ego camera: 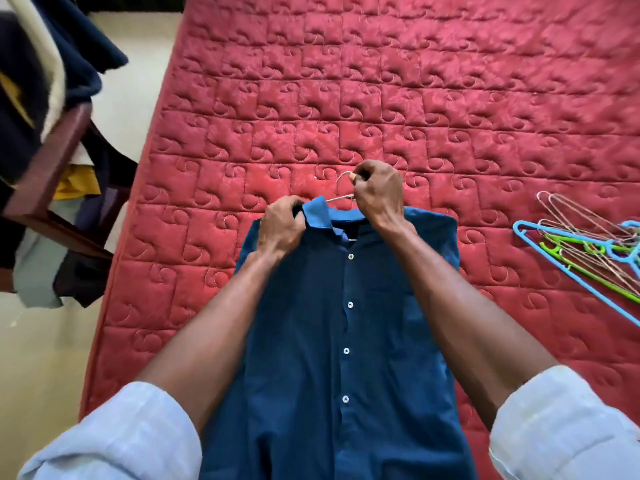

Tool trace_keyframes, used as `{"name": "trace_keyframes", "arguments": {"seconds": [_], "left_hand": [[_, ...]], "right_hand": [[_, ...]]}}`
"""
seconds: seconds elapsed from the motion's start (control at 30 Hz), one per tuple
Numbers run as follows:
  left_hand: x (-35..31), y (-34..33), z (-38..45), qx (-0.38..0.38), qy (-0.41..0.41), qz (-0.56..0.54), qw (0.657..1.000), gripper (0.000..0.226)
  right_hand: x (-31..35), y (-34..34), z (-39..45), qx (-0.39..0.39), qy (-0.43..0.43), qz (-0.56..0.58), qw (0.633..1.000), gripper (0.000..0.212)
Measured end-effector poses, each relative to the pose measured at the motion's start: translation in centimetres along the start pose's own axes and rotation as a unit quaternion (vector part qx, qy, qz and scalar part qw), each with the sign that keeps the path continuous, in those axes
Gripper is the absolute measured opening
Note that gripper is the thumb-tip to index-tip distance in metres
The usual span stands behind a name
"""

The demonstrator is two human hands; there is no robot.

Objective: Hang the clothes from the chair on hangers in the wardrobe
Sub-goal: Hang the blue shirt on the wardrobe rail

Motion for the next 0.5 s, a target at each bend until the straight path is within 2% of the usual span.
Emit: {"name": "trace_keyframes", "arguments": {"seconds": [0.1,0.2,0.3,0.4,0.5], "left_hand": [[-3.3,4.9,-2.9,-0.079,-0.004,-0.058,0.995,0.013],[-5.9,9.2,-7.4,-0.130,0.015,-0.073,0.989,0.016],[-9.6,13.7,-13.2,-0.155,-0.002,-0.104,0.982,0.023],[-13.4,16.8,-17.8,-0.097,-0.020,-0.132,0.986,0.029],[-16.5,21.1,-21.6,-0.013,0.032,-0.157,0.987,0.040]], "right_hand": [[2.0,4.2,-1.6,0.004,0.003,0.032,0.999,0.009],[4.3,8.4,-5.0,0.039,0.029,0.020,0.999,0.007],[7.4,13.9,-9.1,0.064,0.073,0.006,0.995,0.015],[10.3,19.4,-12.5,0.053,0.101,-0.001,0.993,0.018],[13.8,26.3,-16.9,0.027,0.139,0.006,0.990,0.020]]}}
Point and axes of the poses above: each hand's wrist, its own z-axis towards the middle knuckle, its own y-axis out of the back of the hand, x = y × z, the point moved 7 cm from there along z, towards the middle knuckle, and after that the axes turned 14 degrees about -x, right-handed, at the moved point
